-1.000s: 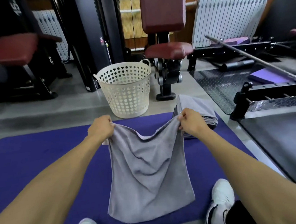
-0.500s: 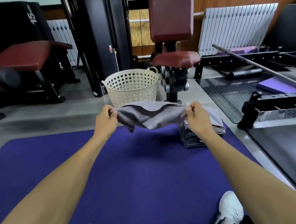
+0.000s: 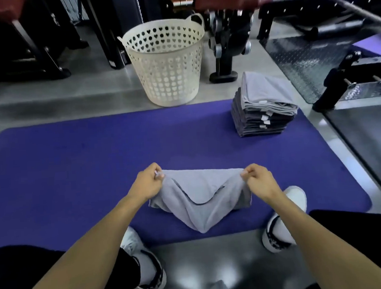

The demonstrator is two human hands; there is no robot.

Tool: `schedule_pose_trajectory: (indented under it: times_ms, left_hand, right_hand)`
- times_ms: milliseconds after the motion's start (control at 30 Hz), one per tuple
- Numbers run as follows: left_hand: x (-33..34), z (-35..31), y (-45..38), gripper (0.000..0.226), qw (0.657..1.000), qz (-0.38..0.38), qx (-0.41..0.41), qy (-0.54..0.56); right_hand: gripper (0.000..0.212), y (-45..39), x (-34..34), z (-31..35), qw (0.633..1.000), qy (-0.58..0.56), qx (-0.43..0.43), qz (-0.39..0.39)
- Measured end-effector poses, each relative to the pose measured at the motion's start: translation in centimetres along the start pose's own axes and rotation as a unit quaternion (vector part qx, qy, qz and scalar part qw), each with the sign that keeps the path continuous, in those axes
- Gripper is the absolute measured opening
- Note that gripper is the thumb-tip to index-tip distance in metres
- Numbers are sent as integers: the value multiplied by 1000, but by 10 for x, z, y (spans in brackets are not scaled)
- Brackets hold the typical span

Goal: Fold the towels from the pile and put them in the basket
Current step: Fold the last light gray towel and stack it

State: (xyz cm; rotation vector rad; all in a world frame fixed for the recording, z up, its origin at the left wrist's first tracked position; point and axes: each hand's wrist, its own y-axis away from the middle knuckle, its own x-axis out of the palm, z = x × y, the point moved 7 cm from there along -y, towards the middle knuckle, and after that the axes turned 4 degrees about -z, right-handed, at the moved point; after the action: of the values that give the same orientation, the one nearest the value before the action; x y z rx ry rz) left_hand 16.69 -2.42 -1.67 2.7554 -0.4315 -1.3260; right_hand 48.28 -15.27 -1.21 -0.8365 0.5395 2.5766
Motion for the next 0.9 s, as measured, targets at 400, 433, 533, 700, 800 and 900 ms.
schedule_pose_trajectory:
  times_ms: [400, 433, 533, 700, 800, 900]
  left_hand:
    - [101, -51, 5, 12, 982, 162, 92, 45]
    - [109, -70, 9, 20, 975, 182, 107, 72]
    - [138, -102, 17, 31, 958, 241, 136, 78]
    - [151, -104, 11, 8, 959, 221, 138, 109]
    - [151, -109, 5, 11, 956, 220, 123, 149]
    - [155, -115, -10, 11, 956, 221, 111, 160]
  right_hand:
    - [7, -2, 42, -25, 987, -100, -13, 126]
    - [10, -2, 41, -26, 986, -103, -15, 129]
    - [14, -1, 36, -28, 984, -113, -29, 133]
    - [6, 1, 31, -40, 980, -157, 4, 118]
    - [25, 3, 36, -50, 977, -148, 10, 153]
    - [33, -2, 41, -67, 970, -172, 41, 164]
